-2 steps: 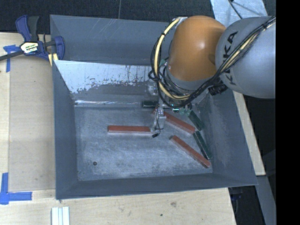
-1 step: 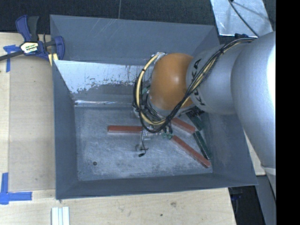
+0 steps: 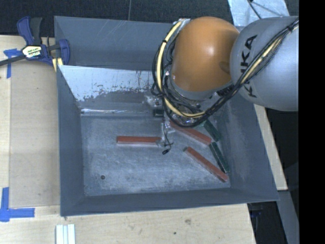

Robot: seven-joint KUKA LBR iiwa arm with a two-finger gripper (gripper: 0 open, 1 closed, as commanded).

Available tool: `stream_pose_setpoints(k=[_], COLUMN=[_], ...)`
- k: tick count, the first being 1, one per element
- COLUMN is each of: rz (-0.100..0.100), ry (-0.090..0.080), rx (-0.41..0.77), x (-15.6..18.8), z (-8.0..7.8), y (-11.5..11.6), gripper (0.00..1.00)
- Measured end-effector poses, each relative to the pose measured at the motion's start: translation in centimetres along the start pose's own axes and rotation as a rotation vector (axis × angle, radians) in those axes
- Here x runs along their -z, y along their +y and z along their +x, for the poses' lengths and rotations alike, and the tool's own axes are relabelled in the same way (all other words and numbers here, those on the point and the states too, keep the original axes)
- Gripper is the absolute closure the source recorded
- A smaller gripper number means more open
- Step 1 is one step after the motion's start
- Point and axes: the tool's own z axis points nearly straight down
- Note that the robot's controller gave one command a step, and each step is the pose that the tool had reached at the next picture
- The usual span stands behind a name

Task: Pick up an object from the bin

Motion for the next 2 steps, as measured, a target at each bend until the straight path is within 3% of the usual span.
stream_pose_setpoints(k=[1,2], rz=[-0.002,0.001], ry=[0.017,0.008], rx=[0.052,0.068], x=[-12.3,-15.2], z=[0.5,-1.1], y=[2.6,-1.3], gripper=[0.0,0.0])
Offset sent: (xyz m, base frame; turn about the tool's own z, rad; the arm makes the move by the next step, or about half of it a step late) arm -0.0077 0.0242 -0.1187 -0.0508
